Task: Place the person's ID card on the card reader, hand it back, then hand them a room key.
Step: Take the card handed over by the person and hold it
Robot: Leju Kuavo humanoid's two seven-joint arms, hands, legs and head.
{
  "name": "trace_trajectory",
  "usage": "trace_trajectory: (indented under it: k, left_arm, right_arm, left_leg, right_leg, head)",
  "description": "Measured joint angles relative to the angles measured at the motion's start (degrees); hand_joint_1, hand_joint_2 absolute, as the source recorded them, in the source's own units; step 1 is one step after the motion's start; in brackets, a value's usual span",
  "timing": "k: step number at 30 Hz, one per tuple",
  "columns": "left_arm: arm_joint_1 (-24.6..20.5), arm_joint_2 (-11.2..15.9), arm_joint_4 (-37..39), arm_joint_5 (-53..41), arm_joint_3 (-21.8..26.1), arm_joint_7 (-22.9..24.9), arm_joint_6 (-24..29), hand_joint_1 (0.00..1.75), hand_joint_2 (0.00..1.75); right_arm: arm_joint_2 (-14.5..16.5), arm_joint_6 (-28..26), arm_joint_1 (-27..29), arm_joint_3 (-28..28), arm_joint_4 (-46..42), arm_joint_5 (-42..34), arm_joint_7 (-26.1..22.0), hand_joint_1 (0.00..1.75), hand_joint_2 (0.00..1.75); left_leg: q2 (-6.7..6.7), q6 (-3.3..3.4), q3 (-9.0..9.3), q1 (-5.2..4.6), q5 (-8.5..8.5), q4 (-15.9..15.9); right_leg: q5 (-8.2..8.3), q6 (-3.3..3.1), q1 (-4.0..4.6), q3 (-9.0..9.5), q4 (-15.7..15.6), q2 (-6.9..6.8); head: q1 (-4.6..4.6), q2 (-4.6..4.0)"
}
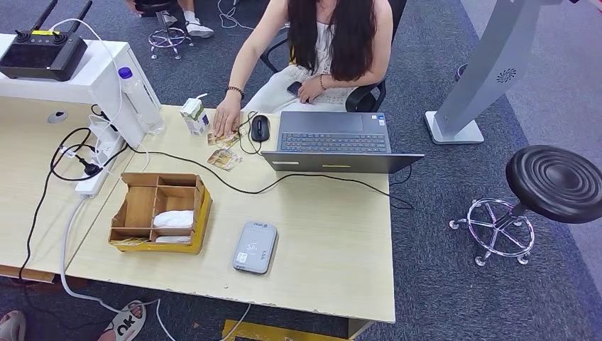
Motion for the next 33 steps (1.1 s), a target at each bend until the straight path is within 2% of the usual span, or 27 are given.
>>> trace_trajectory:
  k: [5, 9, 13, 21, 25, 33]
  left_arm:
    - [-1.03, 0.0, 1.21, 3.84, 5.42, -3.78, -1.19, 0.0, 1.75]
    - [-1.62, -0.1, 1.81, 6.09, 8.51, -7.75, -1.85, 0.0, 0.0]
    - [-2.54, -0.44, 2.7, 7.94, 12.91, -12.47, -3.1, 0.0, 1.75]
    - [-2.87, -2.38, -0.66, 7.32, 22.92, -18.64, -9.04, 0.0, 1.75]
    - [-3.29, -3.68, -4.33, 5.01, 28.33, -20.21, -13.95, 0.0, 1.75]
    - [-4.27, -6.2, -14.13, 0.33, 38.44, -22.4, -23.96, 0.0, 1.75]
  right_arm:
    - [-0.01, -1.34, -1.7, 3.6, 1.6, -5.2, -3.58, 0.0, 1.75]
    - [-0.01, -2.21, -2.74, 5.69, 2.57, -8.64, -6.81, 0.0, 0.0]
    - [-0.01, -2.76, -3.99, 8.41, 3.95, -12.58, -10.65, 0.0, 1.75]
    - [-0.01, -3.34, -4.59, 10.37, 5.42, -16.78, -14.27, 0.0, 1.75]
    - [-0.01, -3.58, -4.6, 10.64, 5.81, -17.79, -14.77, 0.0, 0.0]
    - [-0.01, -4.11, -4.59, 11.05, 6.36, -19.2, -15.2, 0.0, 0.0]
  left_leg:
    - [0.0, 0.0, 0.0, 0.0, 0.0, 0.0]
    - [0.0, 0.0, 0.0, 0.0, 0.0, 0.0]
    - [0.0, 0.0, 0.0, 0.0, 0.0, 0.0]
    - [0.01, 0.0, 0.01, 0.0, 0.0, 0.0]
    - [0.01, 0.0, 0.01, 0.0, 0.0, 0.0]
    - [0.0, -0.01, 0.02, 0.0, 0.01, 0.0]
  right_leg:
    - [0.0, 0.0, 0.0, 0.0, 0.0, 0.0]
    - [0.0, 0.0, 0.0, 0.0, 0.0, 0.0]
    - [0.0, 0.0, 0.0, 0.0, 0.0, 0.0]
    - [0.0, 0.0, 0.0, -0.01, 0.0, 0.0]
    - [0.0, 0.0, 0.0, 0.0, 0.0, 0.0]
    - [0.0, 0.0, 0.0, 0.0, 0.01, 0.0]
  head:
    - [-0.01, 0.0]
    - [0.0, 0.0]
    - [-0.01, 0.0]
    - [-0.01, 0.0]
    - [0.01, 0.0]
    - [-0.01, 0.0]
